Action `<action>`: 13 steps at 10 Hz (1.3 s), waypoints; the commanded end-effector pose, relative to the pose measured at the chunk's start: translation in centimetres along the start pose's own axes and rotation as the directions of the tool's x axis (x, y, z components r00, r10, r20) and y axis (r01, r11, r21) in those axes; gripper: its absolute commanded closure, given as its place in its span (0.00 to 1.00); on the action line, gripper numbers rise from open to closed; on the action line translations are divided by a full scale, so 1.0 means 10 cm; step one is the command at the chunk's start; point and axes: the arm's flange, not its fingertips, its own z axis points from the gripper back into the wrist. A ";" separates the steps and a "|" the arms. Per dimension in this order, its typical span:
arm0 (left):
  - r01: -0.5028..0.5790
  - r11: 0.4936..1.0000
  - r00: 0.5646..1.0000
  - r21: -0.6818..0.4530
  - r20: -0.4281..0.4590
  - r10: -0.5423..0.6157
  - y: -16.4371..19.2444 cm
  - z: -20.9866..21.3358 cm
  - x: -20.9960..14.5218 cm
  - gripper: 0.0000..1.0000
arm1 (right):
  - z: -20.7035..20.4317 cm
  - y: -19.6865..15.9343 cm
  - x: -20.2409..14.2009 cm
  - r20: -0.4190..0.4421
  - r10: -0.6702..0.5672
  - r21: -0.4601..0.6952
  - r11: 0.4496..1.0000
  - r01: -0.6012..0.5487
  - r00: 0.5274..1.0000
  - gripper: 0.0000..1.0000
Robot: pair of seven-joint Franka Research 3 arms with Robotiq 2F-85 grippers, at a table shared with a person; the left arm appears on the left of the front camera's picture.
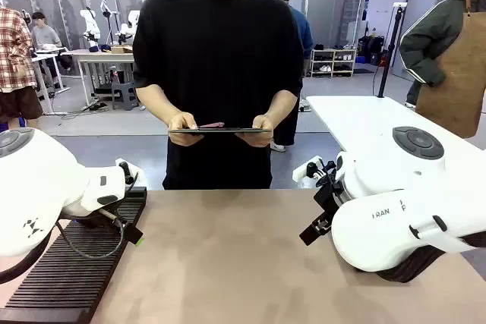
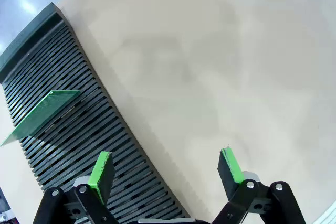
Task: Inspect the PCB.
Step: Pick up the Blank PCB and present it to the human.
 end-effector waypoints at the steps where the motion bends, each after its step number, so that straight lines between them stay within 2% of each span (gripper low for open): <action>1: 0.001 1.000 1.000 0.000 0.000 -0.001 0.00 0.00 0.00 0.00 | 0.00 0.00 0.00 0.000 0.000 0.000 1.000 0.000 1.000 0.00; 10: 0.001 1.000 1.000 0.000 0.000 -0.001 0.00 0.00 0.00 0.00 | 0.00 -0.01 0.00 0.000 0.000 -0.001 1.000 0.000 1.000 0.00; 11: 0.016 1.000 1.000 -0.012 0.001 -0.016 0.05 0.23 0.15 0.00 | 0.27 -0.08 0.11 0.009 -0.025 0.053 0.998 0.024 1.000 0.00; 12: 0.028 0.998 0.999 -0.047 -0.027 -0.029 0.12 0.47 0.24 0.00 | 0.51 -0.14 0.19 -0.039 -0.039 0.067 0.997 0.041 0.998 0.00; 13: -0.001 0.990 0.997 -0.141 -0.071 -0.009 0.23 0.71 0.30 0.00 | 0.78 -0.25 0.25 -0.069 -0.068 0.104 0.992 0.075 0.995 0.00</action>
